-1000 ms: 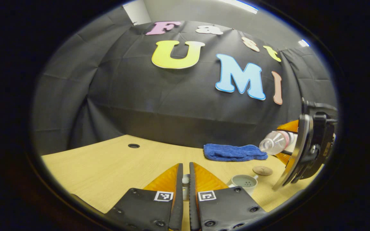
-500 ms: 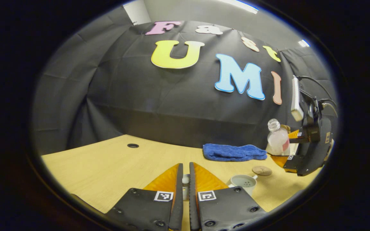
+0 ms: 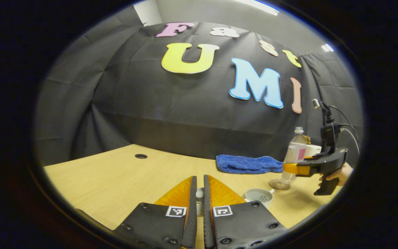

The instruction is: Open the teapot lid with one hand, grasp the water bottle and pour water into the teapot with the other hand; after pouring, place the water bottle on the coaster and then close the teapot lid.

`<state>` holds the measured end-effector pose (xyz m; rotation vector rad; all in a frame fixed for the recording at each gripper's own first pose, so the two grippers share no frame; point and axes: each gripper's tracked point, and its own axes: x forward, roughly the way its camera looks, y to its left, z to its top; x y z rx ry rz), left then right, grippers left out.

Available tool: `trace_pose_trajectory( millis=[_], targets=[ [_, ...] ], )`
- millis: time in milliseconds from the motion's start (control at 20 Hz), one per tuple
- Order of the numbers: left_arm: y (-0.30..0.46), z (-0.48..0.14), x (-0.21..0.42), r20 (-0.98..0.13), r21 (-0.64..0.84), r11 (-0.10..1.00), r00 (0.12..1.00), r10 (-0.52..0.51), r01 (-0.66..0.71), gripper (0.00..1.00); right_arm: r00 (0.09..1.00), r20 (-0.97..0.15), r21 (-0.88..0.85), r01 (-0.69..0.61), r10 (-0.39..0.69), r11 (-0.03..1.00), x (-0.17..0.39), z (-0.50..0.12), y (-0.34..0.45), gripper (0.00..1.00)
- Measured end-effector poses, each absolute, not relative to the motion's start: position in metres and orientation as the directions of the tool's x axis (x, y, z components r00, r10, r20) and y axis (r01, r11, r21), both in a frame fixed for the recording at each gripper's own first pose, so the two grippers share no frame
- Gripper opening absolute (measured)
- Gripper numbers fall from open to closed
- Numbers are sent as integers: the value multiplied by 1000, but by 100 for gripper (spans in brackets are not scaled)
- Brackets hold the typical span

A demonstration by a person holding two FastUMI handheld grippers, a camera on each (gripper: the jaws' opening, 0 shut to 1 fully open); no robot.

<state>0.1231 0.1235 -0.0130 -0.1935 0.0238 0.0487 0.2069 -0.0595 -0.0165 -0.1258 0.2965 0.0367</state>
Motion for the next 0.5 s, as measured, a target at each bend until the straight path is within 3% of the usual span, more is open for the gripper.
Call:
trace_pose_trajectory(
  millis=[500],
  targets=[
    [121, -14, 124, -34, -194, 980, 999, 36, -42, 14, 950, -311, -55, -10, -8, 998, 228, -38, -69, 78]
  ],
)
